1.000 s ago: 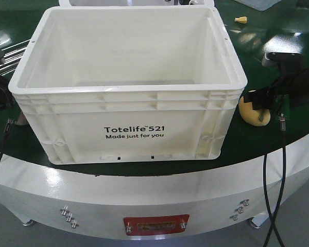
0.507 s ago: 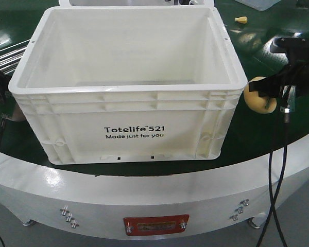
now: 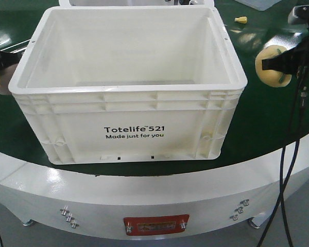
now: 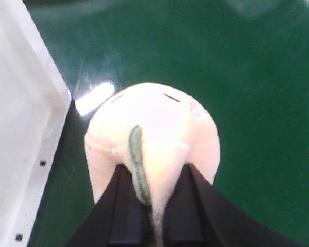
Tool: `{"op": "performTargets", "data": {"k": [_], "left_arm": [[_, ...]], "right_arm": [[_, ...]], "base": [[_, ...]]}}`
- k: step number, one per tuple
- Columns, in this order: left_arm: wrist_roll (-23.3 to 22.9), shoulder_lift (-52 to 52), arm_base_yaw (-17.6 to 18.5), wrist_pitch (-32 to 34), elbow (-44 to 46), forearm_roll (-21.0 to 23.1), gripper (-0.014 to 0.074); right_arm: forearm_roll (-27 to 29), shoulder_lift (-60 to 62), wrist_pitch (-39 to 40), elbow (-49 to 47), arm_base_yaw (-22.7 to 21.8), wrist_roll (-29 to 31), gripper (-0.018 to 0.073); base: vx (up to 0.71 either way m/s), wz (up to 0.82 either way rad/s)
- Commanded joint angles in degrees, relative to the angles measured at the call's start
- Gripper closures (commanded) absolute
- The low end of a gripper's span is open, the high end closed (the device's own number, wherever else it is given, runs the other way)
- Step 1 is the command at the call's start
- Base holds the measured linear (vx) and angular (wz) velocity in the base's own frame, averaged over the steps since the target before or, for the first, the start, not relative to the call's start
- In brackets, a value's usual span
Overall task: Place moving items into box and shelve
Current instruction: 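Lift both balls and carry them over the white crate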
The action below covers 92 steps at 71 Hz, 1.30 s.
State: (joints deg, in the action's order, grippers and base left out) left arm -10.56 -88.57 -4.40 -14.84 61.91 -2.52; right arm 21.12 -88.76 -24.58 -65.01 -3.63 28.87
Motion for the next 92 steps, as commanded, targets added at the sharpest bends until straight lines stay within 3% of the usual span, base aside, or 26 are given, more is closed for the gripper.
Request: {"op": "performTargets", "data": {"k": [1,39,52,62,92], "left_arm": [[-0.1,4.5,0.2,5.6,1.6,0.3,0.0624],[-0.1,15.3,0.2,11.9,1.6,0.3,0.0623],[0.2,17.8,2.3,14.8,1.6,0.3,0.0623],[1.4,18.4,6.0,17.1,1.7,0.3,0.0623],[1.4,18.1,19.5,18.1,1.9,0.3,0.0623]], "right_arm": [[0.3,4.4,4.8,-1.6,-0.2,0.5,0.0571],[0.9,13.9,7.9,-1.6,0.0,1.6,0.0571],[4.8,16.4,8.5,-1.7,0.3,3.9,0.0571],[6.2,16.6,8.1,-3.3,4.6,8.8,0.0571],[6.7,14.9,11.7,-4.9,22.8,9.1,0.0571]], "base": [[0.0,0.0],[0.0,0.0],[0.0,0.0],[0.0,0.0],[0.0,0.0]]}}
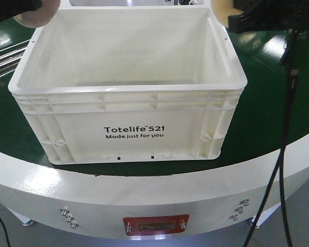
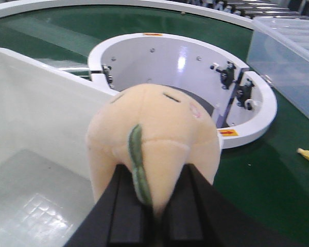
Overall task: Place moving items into box and shelve
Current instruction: 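Lift both balls and carry them over the white crate, then open both grippers to drop the balls into the crate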
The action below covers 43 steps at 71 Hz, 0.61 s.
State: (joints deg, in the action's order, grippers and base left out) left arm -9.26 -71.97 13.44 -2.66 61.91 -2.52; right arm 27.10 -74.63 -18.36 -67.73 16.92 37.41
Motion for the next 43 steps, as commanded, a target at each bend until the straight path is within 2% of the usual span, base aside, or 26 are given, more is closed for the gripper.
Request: {"op": "performTargets", "data": {"k": [1,13,32,39,43], "left_arm": [[0.1,1.5,2.0,6.0,1.9,0.3,0.0623],[0.1,0.1,4.8,7.1,1.8,0.3,0.0623],[0.1,-4.2,6.9,7.0,1.8,0.3,0.0619],[0.2,-5.2,7.6,6.9,1.8,-0.4,0.0583],[0.6,-5.7,8.0,6.9,1.8,-2.1,0.0532]], "right_arm": [[0.7,0.6,5.5,-2.2,2.6,0.5,0.0571],[0.6,-1.8,6.5,-2.2,5.6,0.5,0.0571],[1.9,-4.0,7.8,-2.2,5.7,0.5,0.0557],[1.9,-4.1,7.7,-2.2,5.7,0.5,0.0516],[1.9,-4.1,7.7,-2.2,5.7,0.6,0.0463]], "base": [[0.0,0.0],[0.0,0.0],[0.0,0.0],[0.0,0.0],[0.0,0.0]]}}
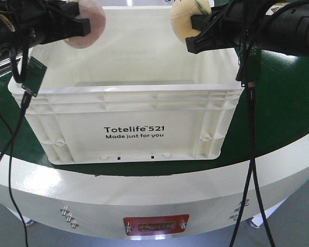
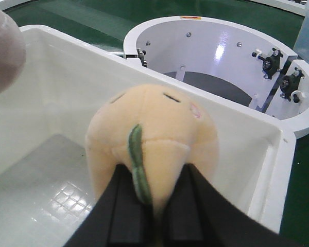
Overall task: Place moving items into box and shelve
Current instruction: 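Open both grippers to drop the balls into the crate, then move both grippers to the crate's side rims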
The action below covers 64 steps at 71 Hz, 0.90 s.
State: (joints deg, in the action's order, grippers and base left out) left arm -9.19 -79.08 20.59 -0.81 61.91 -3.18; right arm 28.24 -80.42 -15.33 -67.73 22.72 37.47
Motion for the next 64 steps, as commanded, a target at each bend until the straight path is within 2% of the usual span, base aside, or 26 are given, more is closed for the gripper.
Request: {"op": "performTargets", "data": {"k": [1,7,19,29,40,51,64], "left_arm": [[0.7,1.3,0.9,5.1,1.8,-1.9,0.0519],[1.5,1.3,1.0,5.4,1.8,-2.6,0.0412],[1.5,1.3,1.0,6.4,1.8,-2.6,0.0182],[1.5,1.3,1.0,6.3,1.8,-2.6,0.005],[0.9,1.4,-0.1,5.9,1.8,-2.3,0.0017],[0.9,3.4,-5.0,0.8,1.8,-2.0,0.0029],[0.9,6.5,-11.2,-6.8,1.8,-2.0,0.0029]], "right_arm": [[0.7,1.7,4.6,-2.2,-0.1,0.6,0.0448],[0.7,1.7,4.6,-2.2,-0.1,1.0,0.0337],[0.8,1.7,6.4,-2.2,-0.1,1.5,0.005],[0.8,1.7,8.2,-2.2,-0.1,1.5,-0.0097],[1.2,1.7,8.3,-2.2,-0.8,0.8,-0.0108],[1.0,2.9,8.2,-2.2,-6.5,-4.1,-0.0074],[0.9,4.6,3.9,-2.2,-11.9,-4.2,-0.0027]], "base": [[0.0,0.0],[0.0,0.0],[0.0,0.0],[0.0,0.0],[0.0,0.0],[0.0,0.0],[0.0,0.0]]}}
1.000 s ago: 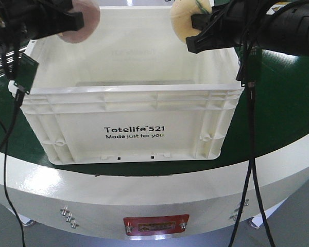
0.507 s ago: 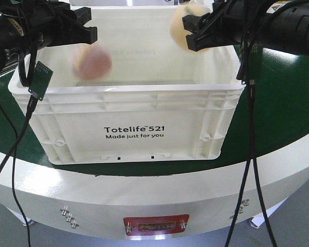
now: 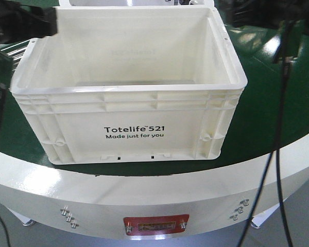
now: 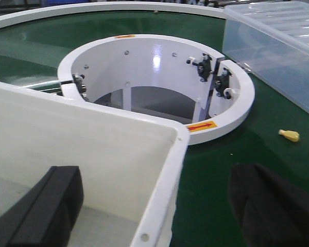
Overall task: Place moving items into box and shelve
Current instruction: 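Move both grippers to the crate's side rims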
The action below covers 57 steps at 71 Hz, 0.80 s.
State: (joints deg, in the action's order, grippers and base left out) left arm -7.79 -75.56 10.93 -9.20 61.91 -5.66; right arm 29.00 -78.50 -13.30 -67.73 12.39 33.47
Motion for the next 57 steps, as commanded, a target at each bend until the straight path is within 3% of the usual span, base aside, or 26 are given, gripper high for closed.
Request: {"op": "performTargets", "data": {"k": [1,11,18,34,57], "left_arm": [[-0.5,3.1,-1.7,1.1,1.8,0.5,0.0029],[-0.5,3.3,-2.2,-7.0,4.1,0.5,0.0029],[-0.5,1.8,-2.2,-13.0,8.2,0.5,0.0029],[-1.4,-3.0,-2.2,-22.1,18.5,0.5,0.0029],[-3.1,-9.2,-2.2,-31.5,28.0,0.5,0.0029]], "right_arm": [[0.1,2.7,1.6,-2.2,-1.6,-0.2,-0.0026],[-0.1,2.3,-4.1,-3.8,-1.9,-1.1,-0.0023],[-0.5,0.4,-10.5,-7.9,-1.9,-5.7,-0.0021],[-14.0,-6.3,-20.3,-19.3,-1.9,-21.2,0.0036],[-14.6,-13.3,-30.5,-29.8,-1.9,-24.2,0.0037]], "base": [[0.0,0.0],[0.0,0.0],[0.0,0.0],[0.0,0.0],[0.0,0.0]]}}
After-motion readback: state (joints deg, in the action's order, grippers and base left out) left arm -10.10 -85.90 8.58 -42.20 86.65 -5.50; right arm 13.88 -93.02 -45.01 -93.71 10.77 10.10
